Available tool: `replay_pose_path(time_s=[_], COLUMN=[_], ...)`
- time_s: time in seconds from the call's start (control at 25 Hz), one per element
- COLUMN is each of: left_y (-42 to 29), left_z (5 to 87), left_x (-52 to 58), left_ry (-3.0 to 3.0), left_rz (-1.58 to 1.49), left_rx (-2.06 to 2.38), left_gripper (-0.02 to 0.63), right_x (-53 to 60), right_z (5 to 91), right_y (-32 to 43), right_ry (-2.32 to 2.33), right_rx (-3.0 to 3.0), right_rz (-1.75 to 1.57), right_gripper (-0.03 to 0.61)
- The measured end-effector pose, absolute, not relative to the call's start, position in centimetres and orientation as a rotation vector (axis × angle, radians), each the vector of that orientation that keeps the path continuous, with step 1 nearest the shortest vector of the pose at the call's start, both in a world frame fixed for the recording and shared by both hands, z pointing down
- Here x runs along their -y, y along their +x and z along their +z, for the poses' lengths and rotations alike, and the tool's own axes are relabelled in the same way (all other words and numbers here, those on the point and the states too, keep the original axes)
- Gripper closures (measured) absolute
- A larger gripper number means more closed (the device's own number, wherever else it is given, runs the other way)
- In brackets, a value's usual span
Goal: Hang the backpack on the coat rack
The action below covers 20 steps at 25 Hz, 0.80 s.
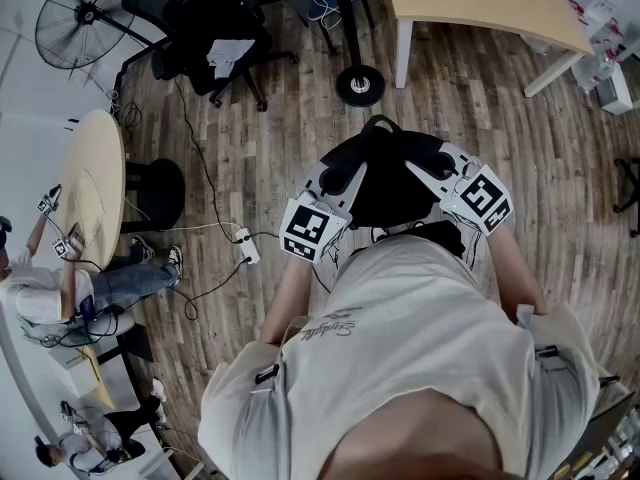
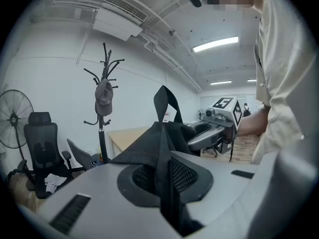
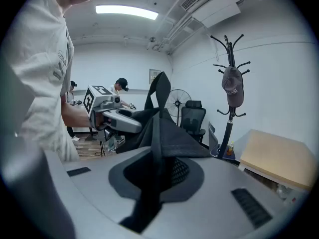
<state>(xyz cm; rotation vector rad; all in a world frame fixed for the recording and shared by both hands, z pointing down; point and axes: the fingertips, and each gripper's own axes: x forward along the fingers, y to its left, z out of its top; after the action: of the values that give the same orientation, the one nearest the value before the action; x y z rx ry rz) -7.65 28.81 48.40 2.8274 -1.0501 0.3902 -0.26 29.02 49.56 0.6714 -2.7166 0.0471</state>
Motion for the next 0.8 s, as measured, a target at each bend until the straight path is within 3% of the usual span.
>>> replay_pose_path(time_s=[0.8], left_y=[-6.1], left_z=[50.6], left_x=[-27.4], left_ry=[2.778], left_rz=[0.405], left_rx=[0.950], left_gripper=[0.571], right_x=[-27.8], right_z=[51.6], right_y=[1.4], right_ry=[0.741], right_rx=[2.642], right_rz=[0.160], right_gripper=[0.549])
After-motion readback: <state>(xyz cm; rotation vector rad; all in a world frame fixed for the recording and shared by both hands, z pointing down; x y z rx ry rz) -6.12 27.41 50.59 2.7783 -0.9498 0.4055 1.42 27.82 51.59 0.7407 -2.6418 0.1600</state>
